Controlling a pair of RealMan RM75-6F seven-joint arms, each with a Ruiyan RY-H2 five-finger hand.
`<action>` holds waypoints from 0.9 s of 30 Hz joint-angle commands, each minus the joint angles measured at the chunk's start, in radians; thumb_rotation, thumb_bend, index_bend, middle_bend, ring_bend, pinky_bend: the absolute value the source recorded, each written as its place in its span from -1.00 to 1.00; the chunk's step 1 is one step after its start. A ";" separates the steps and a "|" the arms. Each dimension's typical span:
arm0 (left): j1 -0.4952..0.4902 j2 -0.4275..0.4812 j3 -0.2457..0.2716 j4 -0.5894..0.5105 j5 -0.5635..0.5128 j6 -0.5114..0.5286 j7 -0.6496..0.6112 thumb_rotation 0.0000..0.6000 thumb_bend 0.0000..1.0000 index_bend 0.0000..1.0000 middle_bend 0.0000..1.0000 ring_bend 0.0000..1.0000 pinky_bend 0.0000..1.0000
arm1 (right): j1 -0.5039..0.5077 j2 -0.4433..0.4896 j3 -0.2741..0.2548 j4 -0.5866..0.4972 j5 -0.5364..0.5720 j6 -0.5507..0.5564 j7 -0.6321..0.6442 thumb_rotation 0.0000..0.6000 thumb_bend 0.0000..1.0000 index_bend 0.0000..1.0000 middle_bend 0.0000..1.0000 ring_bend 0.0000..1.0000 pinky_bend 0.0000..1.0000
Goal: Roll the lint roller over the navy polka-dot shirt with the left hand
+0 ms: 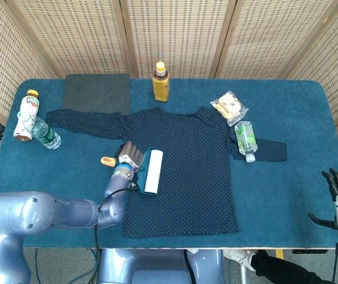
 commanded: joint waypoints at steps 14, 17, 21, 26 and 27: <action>0.088 0.052 -0.003 -0.039 0.117 -0.004 -0.077 1.00 0.23 0.77 0.87 0.56 0.39 | -0.003 0.003 0.000 -0.013 -0.007 0.013 -0.006 1.00 -0.84 -1.00 -1.00 -1.00 -1.00; 0.079 0.038 -0.028 -0.031 0.113 0.001 -0.080 1.00 0.23 0.77 0.87 0.56 0.39 | -0.003 0.003 0.000 -0.011 -0.005 0.012 -0.003 1.00 -0.84 -1.00 -1.00 -1.00 -1.00; 0.042 0.005 -0.077 -0.015 0.088 0.014 -0.059 1.00 0.23 0.77 0.87 0.56 0.39 | -0.002 0.005 0.003 -0.007 0.002 0.008 0.007 1.00 -0.84 -1.00 -1.00 -1.00 -1.00; 0.001 -0.047 -0.132 0.019 0.007 0.032 -0.013 1.00 0.23 0.77 0.87 0.56 0.39 | -0.002 0.007 0.005 -0.003 0.006 0.006 0.014 1.00 -0.84 -1.00 -1.00 -1.00 -1.00; -0.005 -0.055 -0.140 0.022 -0.003 0.034 -0.004 1.00 0.23 0.77 0.87 0.56 0.39 | -0.003 0.008 0.005 -0.003 0.006 0.008 0.014 1.00 -0.84 -1.00 -1.00 -1.00 -1.00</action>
